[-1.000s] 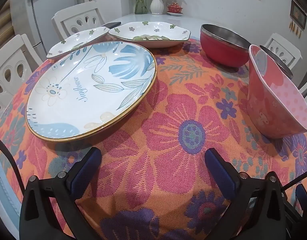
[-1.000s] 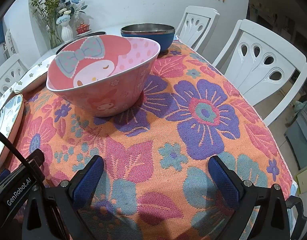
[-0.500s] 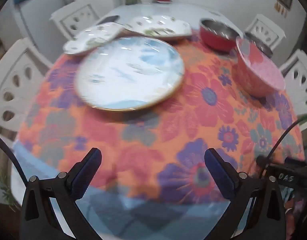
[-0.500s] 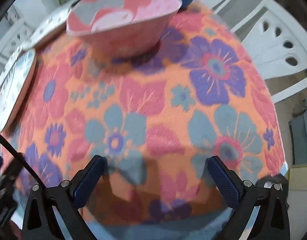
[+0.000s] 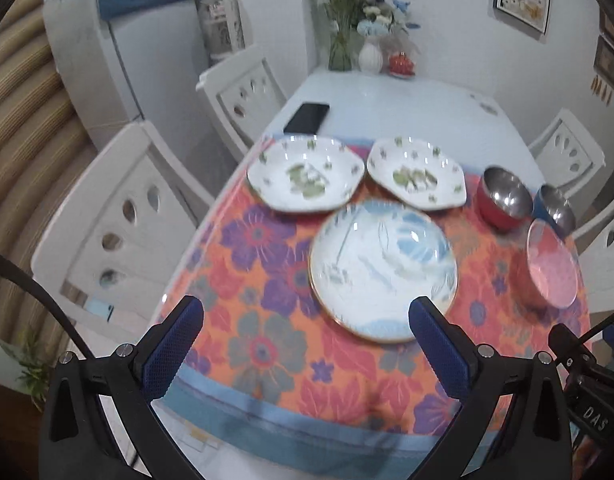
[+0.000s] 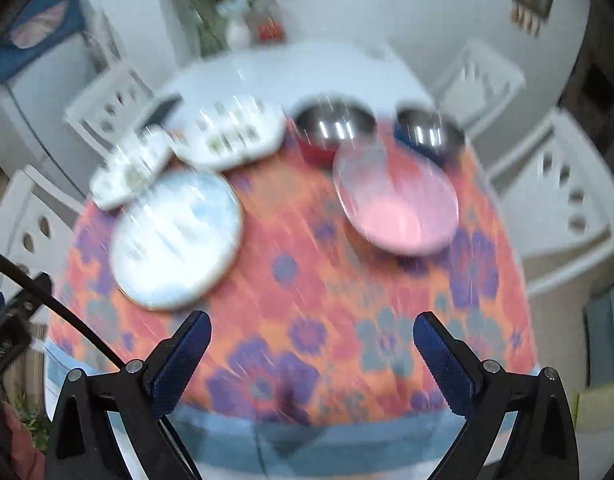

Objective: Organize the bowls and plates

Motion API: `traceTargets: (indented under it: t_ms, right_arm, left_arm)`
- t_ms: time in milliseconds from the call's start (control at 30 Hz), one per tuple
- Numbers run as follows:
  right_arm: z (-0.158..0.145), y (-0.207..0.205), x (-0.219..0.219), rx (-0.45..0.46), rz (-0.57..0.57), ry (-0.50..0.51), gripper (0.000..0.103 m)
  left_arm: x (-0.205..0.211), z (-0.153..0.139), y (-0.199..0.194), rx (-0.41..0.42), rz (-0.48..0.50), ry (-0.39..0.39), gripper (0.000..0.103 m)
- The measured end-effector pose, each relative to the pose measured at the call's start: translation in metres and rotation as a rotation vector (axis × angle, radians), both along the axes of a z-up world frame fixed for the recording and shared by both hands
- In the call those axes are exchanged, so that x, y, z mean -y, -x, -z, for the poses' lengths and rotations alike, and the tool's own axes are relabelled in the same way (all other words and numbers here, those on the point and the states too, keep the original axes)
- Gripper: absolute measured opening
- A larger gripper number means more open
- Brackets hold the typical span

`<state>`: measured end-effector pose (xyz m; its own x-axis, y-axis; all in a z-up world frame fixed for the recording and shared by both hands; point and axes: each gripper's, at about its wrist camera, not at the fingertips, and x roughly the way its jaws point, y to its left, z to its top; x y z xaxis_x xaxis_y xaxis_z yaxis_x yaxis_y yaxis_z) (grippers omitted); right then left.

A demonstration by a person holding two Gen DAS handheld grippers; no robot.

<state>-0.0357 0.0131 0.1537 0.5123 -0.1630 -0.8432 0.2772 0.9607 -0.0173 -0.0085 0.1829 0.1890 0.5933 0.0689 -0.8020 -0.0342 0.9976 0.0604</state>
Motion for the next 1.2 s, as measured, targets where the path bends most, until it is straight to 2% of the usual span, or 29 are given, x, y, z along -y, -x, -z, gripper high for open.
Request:
traceTargets:
  t_ms: [100,167,400,567,867,1200]
  right_arm:
    - [-0.022,-0.009,-0.019,0.050,-0.016,0.039,0.101]
    - [-0.026,-0.018,-0.028,0.063,-0.019,0.056,0.101]
    - [-0.027,-0.041,-0.042,0.089,0.010,0.069,0.101]
    - [-0.029,-0.055,-0.046,0.101,0.058,0.051,0.101]
    - [-0.037,-0.063,-0.062,0.079,0.092,0.145,0.100]
    - [-0.026,-0.062,-0.059,0.027,0.150,0.148,0.100]
  left_arm:
    - [-0.004,-0.009,-0.012,0.010,0.003,-0.005,0.102]
    - [-0.008,-0.011,-0.019,0.010,0.017,0.008,0.102]
    - [-0.018,-0.008,-0.042,0.013,0.091,0.039,0.102]
    - [-0.026,-0.013,-0.054,0.027,0.097,0.046,0.102]
    - [-0.026,-0.020,-0.066,0.038,0.150,0.105,0.102]
    - [-0.022,-0.004,-0.074,-0.009,0.183,0.143,0.102]
